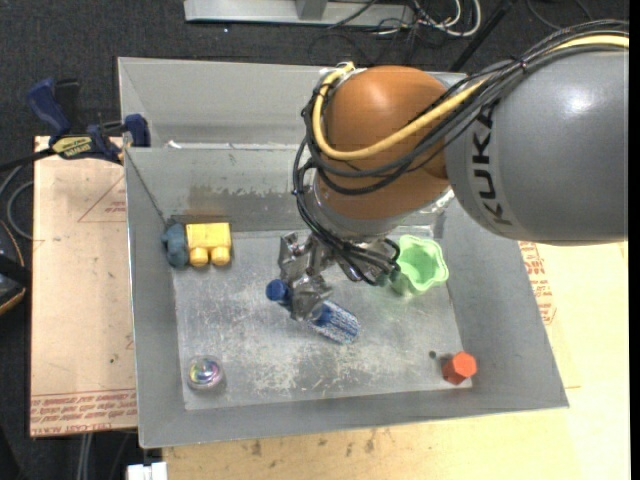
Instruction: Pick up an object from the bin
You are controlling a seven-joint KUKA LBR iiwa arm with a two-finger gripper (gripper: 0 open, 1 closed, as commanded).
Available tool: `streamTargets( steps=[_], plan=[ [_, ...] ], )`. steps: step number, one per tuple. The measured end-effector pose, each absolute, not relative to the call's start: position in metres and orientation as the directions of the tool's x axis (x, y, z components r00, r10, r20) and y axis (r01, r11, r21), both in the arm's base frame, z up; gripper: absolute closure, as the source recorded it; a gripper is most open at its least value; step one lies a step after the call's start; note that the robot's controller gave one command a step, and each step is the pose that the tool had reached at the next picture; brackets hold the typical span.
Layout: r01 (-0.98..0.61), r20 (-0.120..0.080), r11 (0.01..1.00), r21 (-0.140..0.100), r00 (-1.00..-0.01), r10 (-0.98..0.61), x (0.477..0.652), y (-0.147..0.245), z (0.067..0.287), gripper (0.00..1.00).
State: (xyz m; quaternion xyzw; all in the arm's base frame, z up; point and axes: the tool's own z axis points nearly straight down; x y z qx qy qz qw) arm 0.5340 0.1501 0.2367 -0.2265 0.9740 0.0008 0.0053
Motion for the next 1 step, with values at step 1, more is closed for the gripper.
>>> streamTargets(
  steps=[1],
  plan=[
    [-0.610, 0.001, 0.792, 0.000, -0.792, -0.610, 0.5054, 0.1019, 0.2275, 1.00]
  ],
)
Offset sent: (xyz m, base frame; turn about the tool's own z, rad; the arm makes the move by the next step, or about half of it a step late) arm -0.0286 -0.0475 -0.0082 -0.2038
